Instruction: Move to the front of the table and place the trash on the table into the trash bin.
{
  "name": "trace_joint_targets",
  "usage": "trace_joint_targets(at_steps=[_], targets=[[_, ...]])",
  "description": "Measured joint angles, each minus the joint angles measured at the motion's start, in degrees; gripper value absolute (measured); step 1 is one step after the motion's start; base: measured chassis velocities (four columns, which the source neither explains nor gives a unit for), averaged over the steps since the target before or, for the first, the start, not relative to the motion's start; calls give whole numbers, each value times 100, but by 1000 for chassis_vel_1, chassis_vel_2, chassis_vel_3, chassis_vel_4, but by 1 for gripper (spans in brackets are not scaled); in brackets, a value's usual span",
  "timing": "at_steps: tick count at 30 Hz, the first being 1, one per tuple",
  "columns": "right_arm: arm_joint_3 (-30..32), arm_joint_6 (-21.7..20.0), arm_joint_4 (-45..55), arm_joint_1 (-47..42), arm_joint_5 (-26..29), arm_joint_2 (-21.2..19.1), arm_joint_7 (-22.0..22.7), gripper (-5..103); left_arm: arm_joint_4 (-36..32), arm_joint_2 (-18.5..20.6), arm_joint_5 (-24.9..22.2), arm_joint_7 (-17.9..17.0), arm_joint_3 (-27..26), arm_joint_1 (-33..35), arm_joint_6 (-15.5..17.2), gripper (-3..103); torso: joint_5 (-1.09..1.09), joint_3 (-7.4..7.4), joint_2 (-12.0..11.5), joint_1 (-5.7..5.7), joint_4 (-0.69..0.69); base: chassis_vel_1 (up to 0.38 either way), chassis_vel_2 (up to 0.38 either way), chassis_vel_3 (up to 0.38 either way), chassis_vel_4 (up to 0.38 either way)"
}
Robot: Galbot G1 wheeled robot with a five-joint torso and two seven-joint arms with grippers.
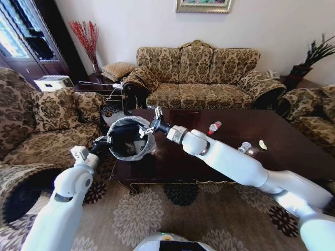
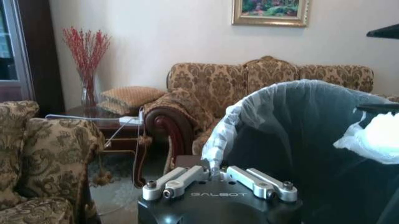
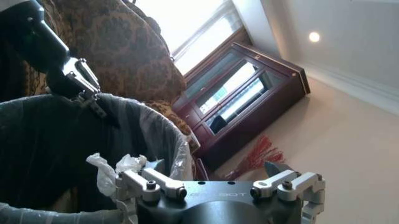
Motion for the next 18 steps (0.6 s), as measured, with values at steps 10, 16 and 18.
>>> trace_joint_targets(at_steps=[10,16,18], targets=[[-7,-59,-141,114,70,294,12,100,-4,-17,9,-3,18,20,13,0,-1,0,0,0,1,0,0,0,0],[-222,-339,-347,124,807,681,634,100,-49,-5,11,-4,15,46,18,0,-1,0,0,0,1,0,0,0,0],[-238,-401,-350,124,1111,727,817,100,-50,-2,11,-5,14,46,19,0,-1,0,0,0,1,0,0,0,0]])
